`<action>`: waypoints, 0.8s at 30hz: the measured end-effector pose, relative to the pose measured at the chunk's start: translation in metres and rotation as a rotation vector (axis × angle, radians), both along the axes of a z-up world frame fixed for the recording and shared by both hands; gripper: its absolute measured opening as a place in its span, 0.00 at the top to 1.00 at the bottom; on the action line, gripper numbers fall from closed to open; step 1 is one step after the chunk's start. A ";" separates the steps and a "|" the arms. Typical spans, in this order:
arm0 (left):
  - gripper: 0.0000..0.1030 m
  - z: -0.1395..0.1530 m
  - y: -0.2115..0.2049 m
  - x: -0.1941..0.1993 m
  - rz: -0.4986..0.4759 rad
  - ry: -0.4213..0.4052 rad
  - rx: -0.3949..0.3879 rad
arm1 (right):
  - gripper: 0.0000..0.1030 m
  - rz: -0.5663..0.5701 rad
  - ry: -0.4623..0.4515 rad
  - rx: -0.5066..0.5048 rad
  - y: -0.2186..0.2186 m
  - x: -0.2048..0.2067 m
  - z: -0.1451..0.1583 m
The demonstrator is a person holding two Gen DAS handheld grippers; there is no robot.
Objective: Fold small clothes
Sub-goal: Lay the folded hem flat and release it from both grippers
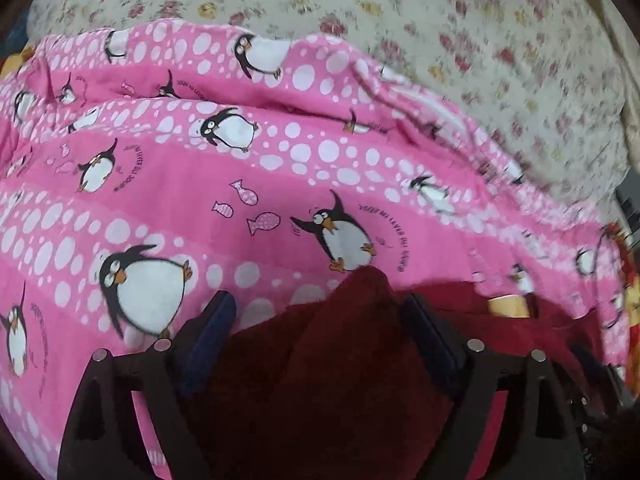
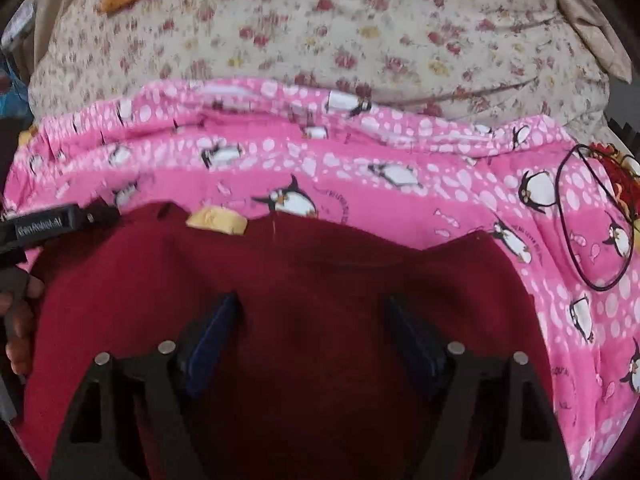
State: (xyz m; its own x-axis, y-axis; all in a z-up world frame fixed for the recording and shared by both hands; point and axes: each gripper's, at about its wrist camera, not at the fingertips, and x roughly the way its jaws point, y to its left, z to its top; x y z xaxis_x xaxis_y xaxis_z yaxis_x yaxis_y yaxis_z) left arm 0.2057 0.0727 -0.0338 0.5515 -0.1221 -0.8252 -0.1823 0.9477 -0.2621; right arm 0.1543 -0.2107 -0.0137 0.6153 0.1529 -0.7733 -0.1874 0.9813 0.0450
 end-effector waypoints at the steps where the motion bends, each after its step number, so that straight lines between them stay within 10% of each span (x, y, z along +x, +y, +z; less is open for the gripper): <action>1: 0.42 0.007 -0.003 -0.008 0.000 -0.025 -0.005 | 0.24 -0.010 -0.037 0.011 -0.004 -0.006 0.008; 5: 0.43 0.034 -0.031 -0.041 -0.095 -0.124 0.023 | 0.23 -0.091 -0.104 0.002 -0.025 -0.024 0.024; 11: 0.31 0.009 -0.091 -0.055 -0.246 -0.076 0.296 | 0.11 -0.157 0.033 -0.019 -0.046 -0.014 -0.001; 18: 0.43 0.026 -0.052 -0.059 -0.194 -0.082 0.202 | 0.18 -0.059 -0.166 -0.082 -0.022 -0.059 0.039; 24: 0.45 0.041 0.042 -0.078 0.088 -0.093 0.086 | 0.18 0.041 -0.214 -0.033 -0.001 -0.103 0.045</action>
